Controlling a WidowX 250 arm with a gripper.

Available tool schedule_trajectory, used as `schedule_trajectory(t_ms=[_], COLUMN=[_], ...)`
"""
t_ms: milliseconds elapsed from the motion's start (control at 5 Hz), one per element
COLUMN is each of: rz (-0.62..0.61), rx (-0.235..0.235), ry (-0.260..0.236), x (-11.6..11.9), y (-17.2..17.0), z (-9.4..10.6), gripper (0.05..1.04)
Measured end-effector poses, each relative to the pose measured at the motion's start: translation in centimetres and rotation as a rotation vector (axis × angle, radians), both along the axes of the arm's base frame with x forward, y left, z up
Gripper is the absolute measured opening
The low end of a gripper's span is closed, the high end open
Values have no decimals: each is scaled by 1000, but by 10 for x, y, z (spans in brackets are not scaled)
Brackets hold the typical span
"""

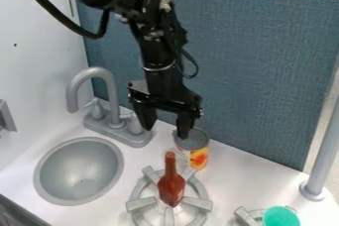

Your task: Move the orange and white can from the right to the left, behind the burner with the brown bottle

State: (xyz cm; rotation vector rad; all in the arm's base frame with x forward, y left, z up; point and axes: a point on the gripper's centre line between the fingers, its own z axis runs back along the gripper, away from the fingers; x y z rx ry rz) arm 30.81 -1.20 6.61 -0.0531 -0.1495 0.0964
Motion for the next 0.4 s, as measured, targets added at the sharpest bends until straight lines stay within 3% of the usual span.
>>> schedule_trajectory(t_ms=[400], rz=[1], rx=[-1], ry=[0], x=[0], y=[0], z=[0], gripper=[1000])
